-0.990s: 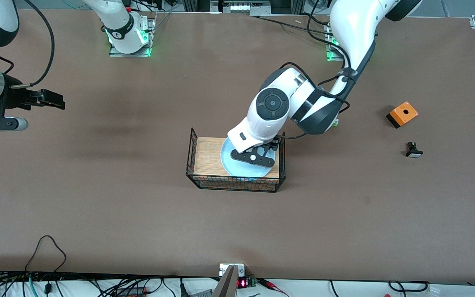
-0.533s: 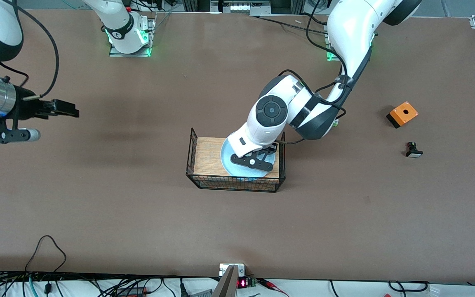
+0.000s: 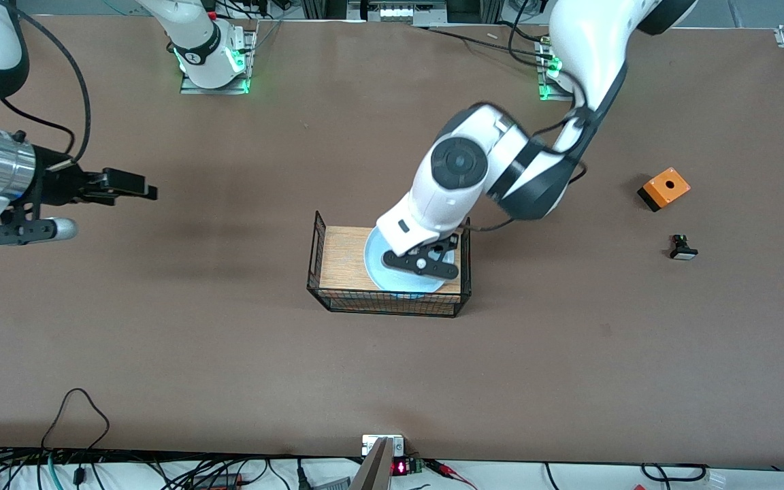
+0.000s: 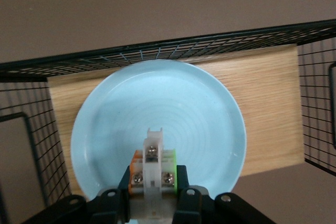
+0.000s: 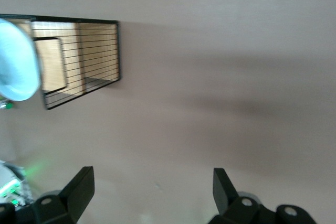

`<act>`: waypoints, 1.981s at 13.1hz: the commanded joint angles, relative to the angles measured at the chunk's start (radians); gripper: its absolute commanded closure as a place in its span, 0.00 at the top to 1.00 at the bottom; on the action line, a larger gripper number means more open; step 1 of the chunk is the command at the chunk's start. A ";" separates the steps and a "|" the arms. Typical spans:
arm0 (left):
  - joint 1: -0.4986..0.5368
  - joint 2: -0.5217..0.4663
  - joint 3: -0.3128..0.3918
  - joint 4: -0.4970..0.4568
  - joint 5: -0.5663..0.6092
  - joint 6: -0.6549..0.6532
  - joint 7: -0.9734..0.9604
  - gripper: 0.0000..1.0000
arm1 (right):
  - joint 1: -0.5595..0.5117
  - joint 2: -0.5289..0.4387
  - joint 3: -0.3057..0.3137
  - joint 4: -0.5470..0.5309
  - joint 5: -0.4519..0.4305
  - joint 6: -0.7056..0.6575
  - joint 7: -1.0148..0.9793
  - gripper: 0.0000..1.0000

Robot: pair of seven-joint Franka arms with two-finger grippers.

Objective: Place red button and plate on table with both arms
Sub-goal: 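Lift the button with the left gripper while the right gripper reaches the plate, then carry the button toward the orange box while the right gripper nears the plate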

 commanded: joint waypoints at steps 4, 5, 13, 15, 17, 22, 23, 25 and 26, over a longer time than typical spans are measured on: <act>0.135 -0.212 -0.007 0.062 0.001 -0.272 0.043 0.00 | 0.199 0.013 0.002 0.025 0.022 0.072 0.423 1.00; 0.187 -0.225 -0.006 0.062 0.002 -0.274 0.090 0.00 | 0.237 0.024 0.002 0.025 0.019 0.101 0.497 1.00; 0.566 -0.223 0.003 0.042 -0.104 -0.364 0.363 0.00 | 0.458 0.139 0.000 0.031 -0.027 0.320 0.833 1.00; 0.574 -0.221 0.016 -0.005 -0.087 -0.374 0.370 0.00 | 0.510 0.171 0.000 0.031 -0.030 0.406 0.837 1.00; 0.577 -0.233 0.034 -0.082 -0.036 -0.365 0.379 0.00 | 0.534 0.217 0.000 0.031 -0.026 0.494 0.838 1.00; 0.627 -0.362 0.098 -0.439 -0.035 -0.179 0.462 0.00 | 0.575 0.318 0.000 0.029 -0.024 0.658 0.889 1.00; 0.627 -0.385 0.103 -0.526 -0.035 -0.124 0.465 0.00 | 0.577 0.329 0.000 0.029 -0.026 0.678 0.887 1.00; 0.628 -0.402 0.103 -0.669 -0.035 -0.043 0.463 0.00 | 0.575 0.340 0.000 0.029 -0.035 0.715 0.886 1.00; 0.630 -0.402 0.103 -0.730 -0.036 -0.009 0.457 0.00 | 0.575 0.343 -0.001 0.028 -0.035 0.719 0.884 1.00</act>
